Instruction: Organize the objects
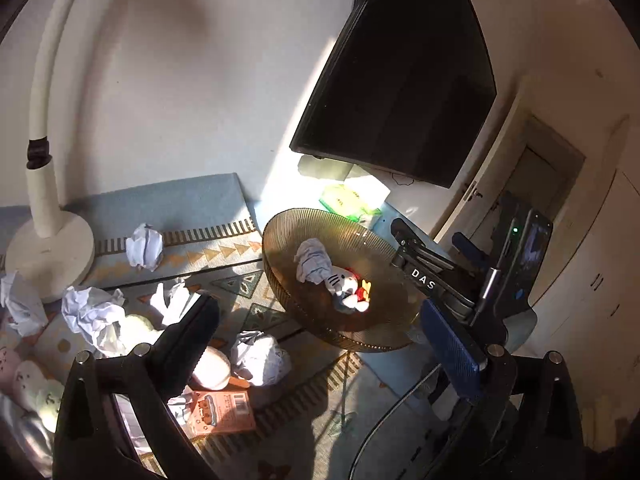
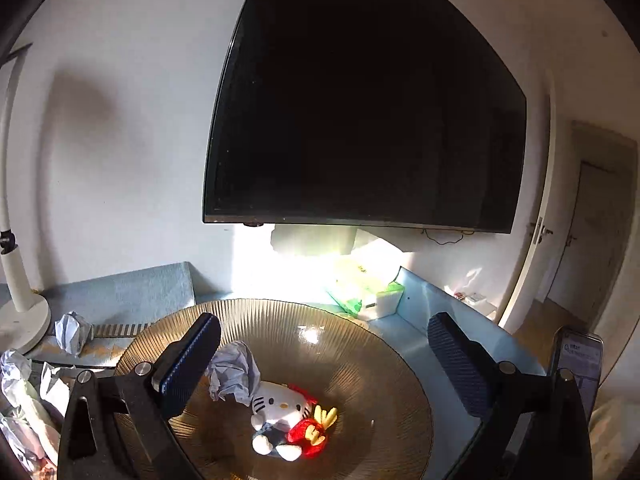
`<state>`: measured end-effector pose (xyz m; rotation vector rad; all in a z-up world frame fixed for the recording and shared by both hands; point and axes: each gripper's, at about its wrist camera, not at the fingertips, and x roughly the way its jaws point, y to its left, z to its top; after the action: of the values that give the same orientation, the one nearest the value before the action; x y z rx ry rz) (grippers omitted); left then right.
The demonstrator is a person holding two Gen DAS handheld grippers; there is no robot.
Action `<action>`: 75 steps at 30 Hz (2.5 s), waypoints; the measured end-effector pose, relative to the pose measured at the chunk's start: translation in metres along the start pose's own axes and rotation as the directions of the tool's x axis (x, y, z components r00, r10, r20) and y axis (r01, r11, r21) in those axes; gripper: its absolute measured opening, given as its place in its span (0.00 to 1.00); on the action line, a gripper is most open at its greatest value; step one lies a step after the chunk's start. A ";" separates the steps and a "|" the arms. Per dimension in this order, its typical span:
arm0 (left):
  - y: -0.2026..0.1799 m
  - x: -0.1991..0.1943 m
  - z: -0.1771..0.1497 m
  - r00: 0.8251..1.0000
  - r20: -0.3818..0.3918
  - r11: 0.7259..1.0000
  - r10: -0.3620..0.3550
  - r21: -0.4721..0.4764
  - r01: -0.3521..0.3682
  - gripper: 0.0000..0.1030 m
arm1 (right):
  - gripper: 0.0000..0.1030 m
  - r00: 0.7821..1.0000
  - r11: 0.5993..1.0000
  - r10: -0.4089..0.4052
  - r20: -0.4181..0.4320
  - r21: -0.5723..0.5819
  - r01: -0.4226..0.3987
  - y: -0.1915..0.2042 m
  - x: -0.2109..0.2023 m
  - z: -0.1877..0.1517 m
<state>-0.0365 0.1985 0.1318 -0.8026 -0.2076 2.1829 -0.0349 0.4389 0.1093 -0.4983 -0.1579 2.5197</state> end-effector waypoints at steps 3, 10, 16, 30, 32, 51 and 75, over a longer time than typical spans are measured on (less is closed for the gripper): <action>0.029 -0.044 -0.032 0.994 0.012 0.994 0.111 -0.022 -0.110 0.98 | 1.00 0.998 0.995 0.016 -0.055 -0.095 -0.021 0.019 0.021 -0.008; 0.111 -0.102 -0.083 0.955 -0.010 0.934 0.295 -0.210 -0.291 0.98 | 1.00 0.981 0.999 -0.006 -0.192 0.042 0.015 -0.026 0.009 -0.021; 0.139 -0.116 -0.107 0.947 -0.031 0.909 0.321 -0.272 -0.317 0.98 | 1.00 0.978 0.977 -0.028 -0.206 0.201 0.070 -0.057 -0.040 -0.044; 0.149 -0.144 -0.134 0.941 -0.041 0.892 0.335 -0.309 -0.330 0.98 | 1.00 0.983 0.992 -0.044 -0.180 0.112 0.065 -0.019 -0.049 -0.027; 0.148 -0.148 -0.135 0.934 -0.038 0.888 0.356 -0.297 -0.351 0.98 | 1.00 0.986 0.991 -0.077 -0.148 0.097 0.092 -0.014 -0.073 -0.025; 0.235 -0.113 -0.067 0.951 -0.196 0.904 0.240 -0.311 -0.292 0.98 | 0.70 0.430 0.568 0.772 -0.468 0.204 -0.797 0.279 -0.154 -0.108; 0.224 -0.102 -0.093 0.959 -0.163 0.918 0.230 -0.291 -0.270 0.49 | 0.19 0.399 0.513 0.807 -0.436 0.179 -0.840 0.262 -0.164 -0.099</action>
<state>-0.0694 -0.0380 0.0199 -1.1984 -0.4130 2.3610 -0.0023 0.1300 0.0135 -1.5440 0.2839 3.2252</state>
